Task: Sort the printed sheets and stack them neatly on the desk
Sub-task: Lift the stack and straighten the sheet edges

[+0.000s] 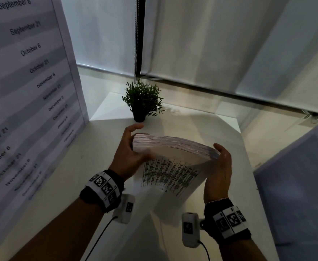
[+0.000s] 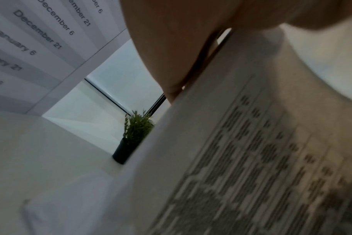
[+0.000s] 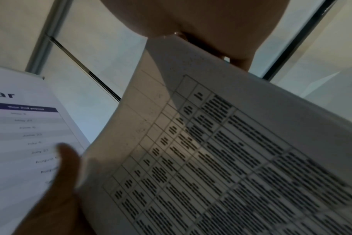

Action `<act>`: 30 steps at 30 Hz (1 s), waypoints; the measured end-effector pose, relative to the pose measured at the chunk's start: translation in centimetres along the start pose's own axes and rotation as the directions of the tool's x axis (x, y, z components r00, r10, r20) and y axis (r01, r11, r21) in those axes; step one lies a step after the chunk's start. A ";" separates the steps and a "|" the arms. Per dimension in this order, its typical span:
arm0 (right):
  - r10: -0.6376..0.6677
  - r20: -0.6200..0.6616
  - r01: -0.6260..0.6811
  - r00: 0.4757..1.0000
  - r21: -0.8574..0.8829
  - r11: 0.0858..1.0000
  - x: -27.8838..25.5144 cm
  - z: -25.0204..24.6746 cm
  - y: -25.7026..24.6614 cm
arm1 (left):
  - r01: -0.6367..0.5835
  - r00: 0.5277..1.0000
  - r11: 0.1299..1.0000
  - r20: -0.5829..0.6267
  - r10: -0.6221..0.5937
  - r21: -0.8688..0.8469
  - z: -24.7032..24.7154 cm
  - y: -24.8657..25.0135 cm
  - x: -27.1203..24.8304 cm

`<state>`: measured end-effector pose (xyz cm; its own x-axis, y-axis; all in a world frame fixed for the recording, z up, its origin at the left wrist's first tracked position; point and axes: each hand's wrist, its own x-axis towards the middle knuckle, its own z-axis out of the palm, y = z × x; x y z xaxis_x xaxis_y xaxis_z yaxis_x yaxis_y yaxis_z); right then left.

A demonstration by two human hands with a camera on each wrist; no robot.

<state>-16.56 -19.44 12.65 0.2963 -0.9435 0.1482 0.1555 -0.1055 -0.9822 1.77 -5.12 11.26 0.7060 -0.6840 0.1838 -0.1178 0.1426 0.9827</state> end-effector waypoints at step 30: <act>0.340 0.186 -0.293 0.922 -0.238 0.926 0.9 -0.6 6.6 | 0.374 0.927 0.925 -0.013 -0.374 0.067 0.0 -4.1 -1.1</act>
<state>-15.86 -21.14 6.24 0.5013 -0.8473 -0.1753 -0.1675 0.1038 -0.9804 1.46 -5.00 7.00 0.7075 -0.6786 -0.1975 0.1082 -0.1721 0.9791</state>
